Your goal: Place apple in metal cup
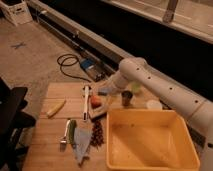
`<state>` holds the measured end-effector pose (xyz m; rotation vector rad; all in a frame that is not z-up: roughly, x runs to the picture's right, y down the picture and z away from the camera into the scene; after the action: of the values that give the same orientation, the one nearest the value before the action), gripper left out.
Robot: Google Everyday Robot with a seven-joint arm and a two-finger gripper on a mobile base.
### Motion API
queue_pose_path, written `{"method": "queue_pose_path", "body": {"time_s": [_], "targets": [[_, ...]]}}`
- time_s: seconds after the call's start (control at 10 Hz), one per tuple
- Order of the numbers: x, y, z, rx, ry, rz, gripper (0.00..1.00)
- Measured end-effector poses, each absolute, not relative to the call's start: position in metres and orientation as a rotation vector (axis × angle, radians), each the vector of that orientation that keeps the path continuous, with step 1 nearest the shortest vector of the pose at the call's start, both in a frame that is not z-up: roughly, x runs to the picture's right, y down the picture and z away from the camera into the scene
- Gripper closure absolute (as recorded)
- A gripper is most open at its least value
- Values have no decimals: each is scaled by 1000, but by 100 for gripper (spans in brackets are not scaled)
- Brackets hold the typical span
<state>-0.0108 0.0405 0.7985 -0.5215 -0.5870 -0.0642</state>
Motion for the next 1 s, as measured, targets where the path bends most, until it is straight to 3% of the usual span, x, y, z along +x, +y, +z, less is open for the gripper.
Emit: {"method": "queue_pose_path", "body": {"time_s": [0.4,1.0], "targets": [[-50,24,835,-508,-613,-79,28],[-48,24,839,-503,-603,-67,28]]}}
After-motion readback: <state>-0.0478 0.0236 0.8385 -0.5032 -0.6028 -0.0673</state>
